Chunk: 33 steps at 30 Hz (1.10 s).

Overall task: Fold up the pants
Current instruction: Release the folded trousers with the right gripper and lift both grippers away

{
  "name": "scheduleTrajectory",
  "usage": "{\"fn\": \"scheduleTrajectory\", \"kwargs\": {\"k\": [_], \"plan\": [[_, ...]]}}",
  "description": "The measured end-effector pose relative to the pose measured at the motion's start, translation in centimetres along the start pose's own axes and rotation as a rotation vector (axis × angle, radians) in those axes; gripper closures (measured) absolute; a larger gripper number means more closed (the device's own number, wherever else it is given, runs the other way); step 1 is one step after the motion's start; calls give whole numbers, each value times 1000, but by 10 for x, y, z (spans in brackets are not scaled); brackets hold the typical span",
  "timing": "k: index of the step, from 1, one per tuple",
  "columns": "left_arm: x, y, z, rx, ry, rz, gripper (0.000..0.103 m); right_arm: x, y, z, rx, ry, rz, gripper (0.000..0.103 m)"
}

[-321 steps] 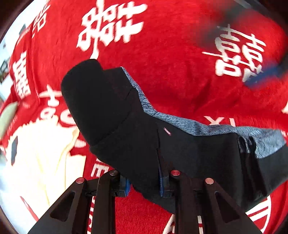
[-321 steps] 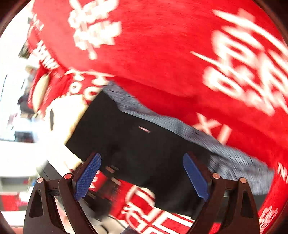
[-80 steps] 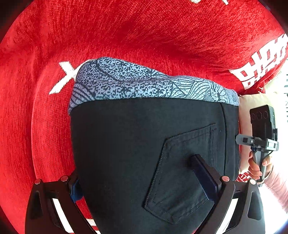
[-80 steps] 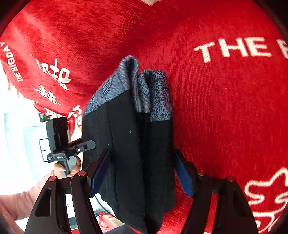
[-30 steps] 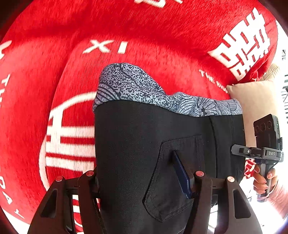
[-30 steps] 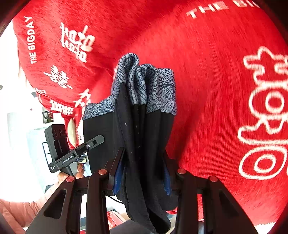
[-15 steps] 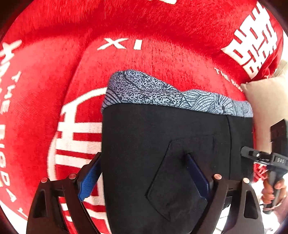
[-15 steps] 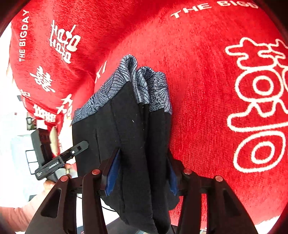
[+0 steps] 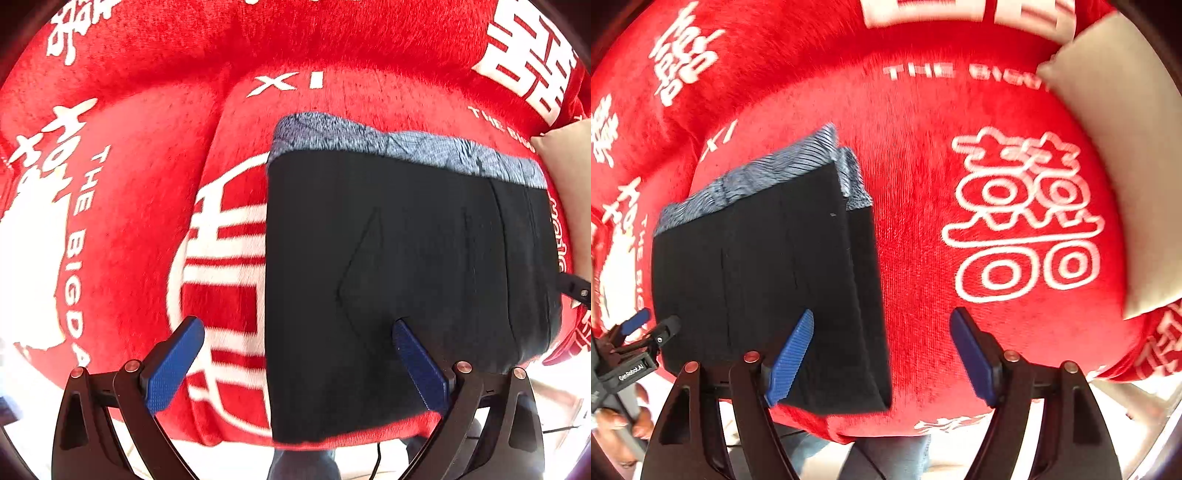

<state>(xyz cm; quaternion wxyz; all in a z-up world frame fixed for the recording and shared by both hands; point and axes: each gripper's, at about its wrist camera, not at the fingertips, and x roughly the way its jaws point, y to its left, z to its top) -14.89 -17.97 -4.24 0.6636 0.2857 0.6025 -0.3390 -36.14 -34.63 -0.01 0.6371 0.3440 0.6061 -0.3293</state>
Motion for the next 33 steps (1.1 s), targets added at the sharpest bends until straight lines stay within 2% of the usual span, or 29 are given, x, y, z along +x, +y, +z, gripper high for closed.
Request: {"fn": "scheduleTrajectory", "kwargs": {"k": [6,17,33], "plan": [[-26,-15,-19,17,-19,9,0,-21,18,-20,3,-48,17,14],[-93,-24,-34,43,-41,1,0,-64,47,-48,18,-52,-5,13],[-133,-17,-49,36,-51,3,0,-101,89,-55,-30,-38,-50,13]]}}
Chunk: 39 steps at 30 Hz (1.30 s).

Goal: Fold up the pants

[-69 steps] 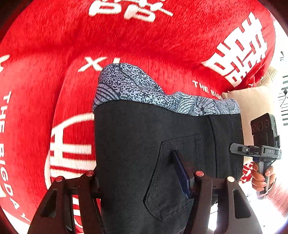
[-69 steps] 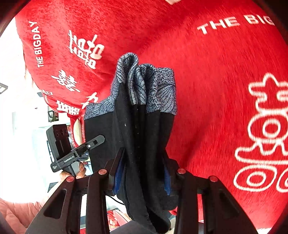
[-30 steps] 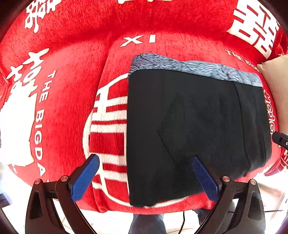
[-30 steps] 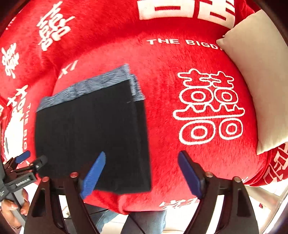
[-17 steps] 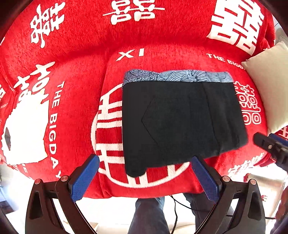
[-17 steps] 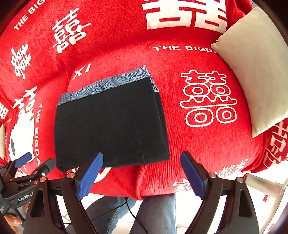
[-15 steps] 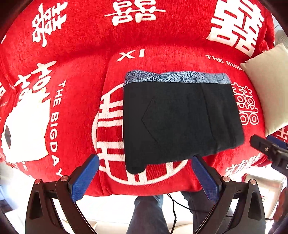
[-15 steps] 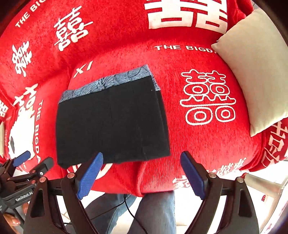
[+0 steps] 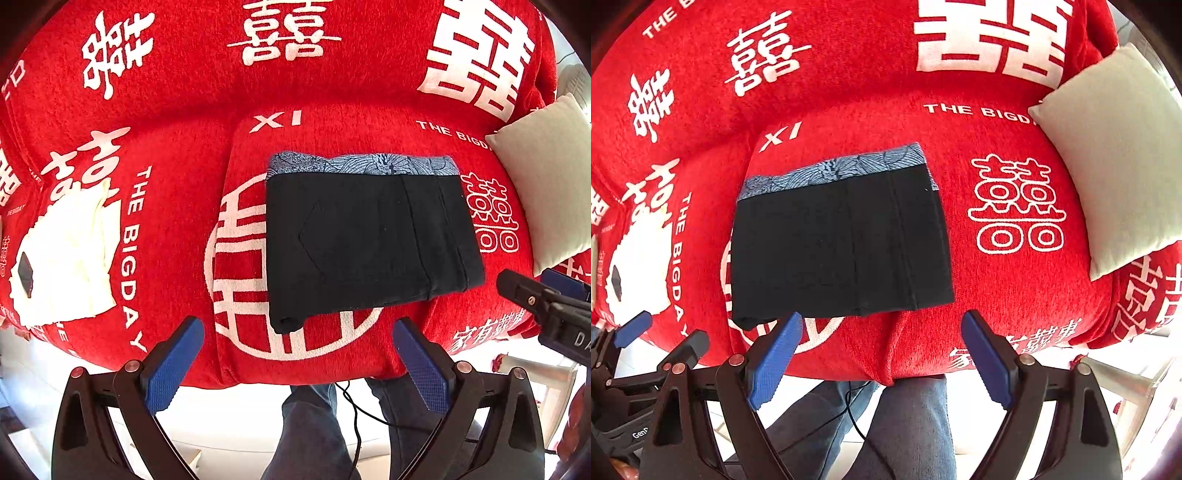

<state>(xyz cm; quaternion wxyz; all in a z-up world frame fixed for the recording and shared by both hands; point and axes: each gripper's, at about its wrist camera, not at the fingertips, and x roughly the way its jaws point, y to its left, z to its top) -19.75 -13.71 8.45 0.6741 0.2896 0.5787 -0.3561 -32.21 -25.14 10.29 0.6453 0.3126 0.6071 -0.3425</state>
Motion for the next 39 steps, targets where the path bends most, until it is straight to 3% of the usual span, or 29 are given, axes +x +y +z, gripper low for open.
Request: {"fn": "scheduleTrajectory", "kwargs": {"k": [39], "plan": [[-17,0,1,17,-40,20,0,-15,16,-8,-49,-30,-73,13]]}}
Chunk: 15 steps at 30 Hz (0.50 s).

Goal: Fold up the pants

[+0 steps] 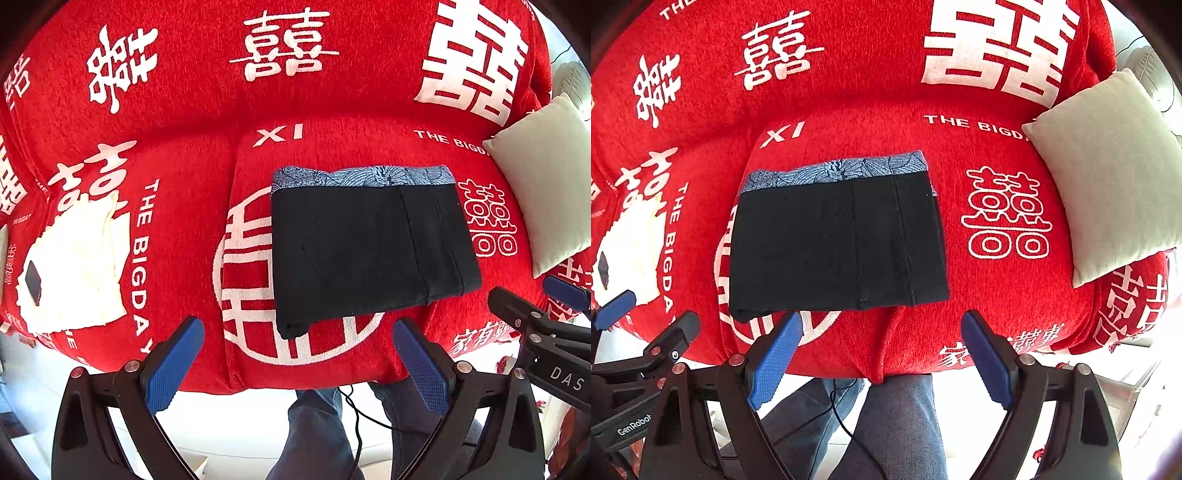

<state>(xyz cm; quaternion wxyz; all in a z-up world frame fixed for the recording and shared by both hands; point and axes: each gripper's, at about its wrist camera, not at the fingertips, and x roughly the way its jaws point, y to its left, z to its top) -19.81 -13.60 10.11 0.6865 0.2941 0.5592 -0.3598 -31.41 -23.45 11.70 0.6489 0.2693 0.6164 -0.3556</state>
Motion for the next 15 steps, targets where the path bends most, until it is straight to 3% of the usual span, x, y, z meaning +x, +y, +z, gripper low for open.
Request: {"fn": "scheduleTrajectory", "kwargs": {"k": [15], "plan": [[-2,-2,-3,7,1,7,0,-3,2,-3,-13,-7,2,13]]}}
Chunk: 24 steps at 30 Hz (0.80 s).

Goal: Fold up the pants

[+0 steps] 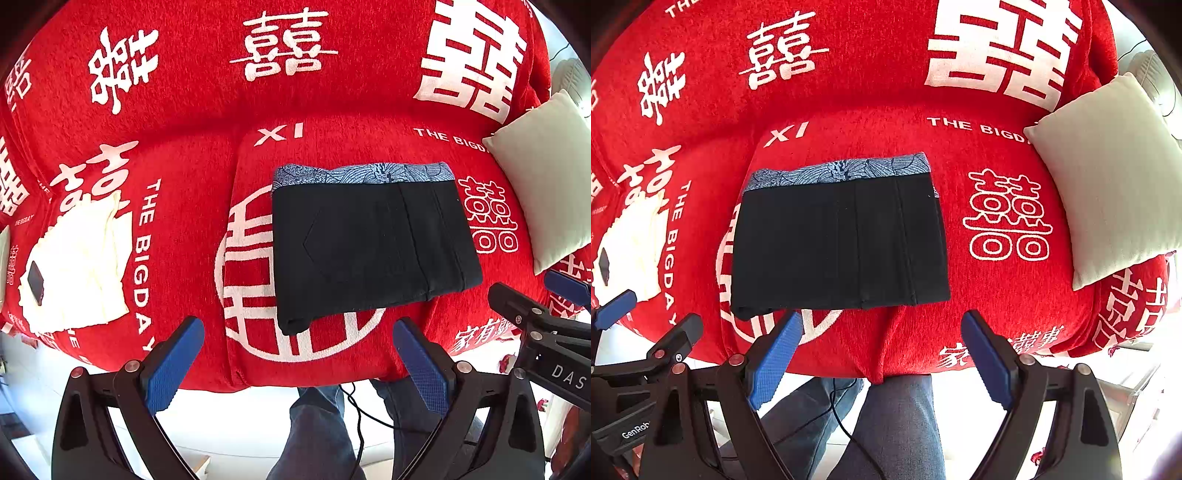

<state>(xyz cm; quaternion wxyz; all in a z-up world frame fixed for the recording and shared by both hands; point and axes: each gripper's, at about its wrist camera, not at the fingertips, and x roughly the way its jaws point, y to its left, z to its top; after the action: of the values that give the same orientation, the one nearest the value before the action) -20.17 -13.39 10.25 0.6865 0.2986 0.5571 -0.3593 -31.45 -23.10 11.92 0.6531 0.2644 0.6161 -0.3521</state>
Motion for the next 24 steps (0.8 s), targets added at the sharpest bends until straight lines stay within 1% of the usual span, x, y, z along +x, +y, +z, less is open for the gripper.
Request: {"fn": "scheduleTrajectory", "kwargs": {"k": [9,19,24], "plan": [[-1,-1,-1,9,-5,-2,0,-1,0,-1,-2,-3,2,13],[1,3,-1,-23,-7,-10,0,-1,1,-2,-9,-2,4,13],[0,-1,-1,4,-24,-9,0,1,1,-2,-9,2,2,13]]}}
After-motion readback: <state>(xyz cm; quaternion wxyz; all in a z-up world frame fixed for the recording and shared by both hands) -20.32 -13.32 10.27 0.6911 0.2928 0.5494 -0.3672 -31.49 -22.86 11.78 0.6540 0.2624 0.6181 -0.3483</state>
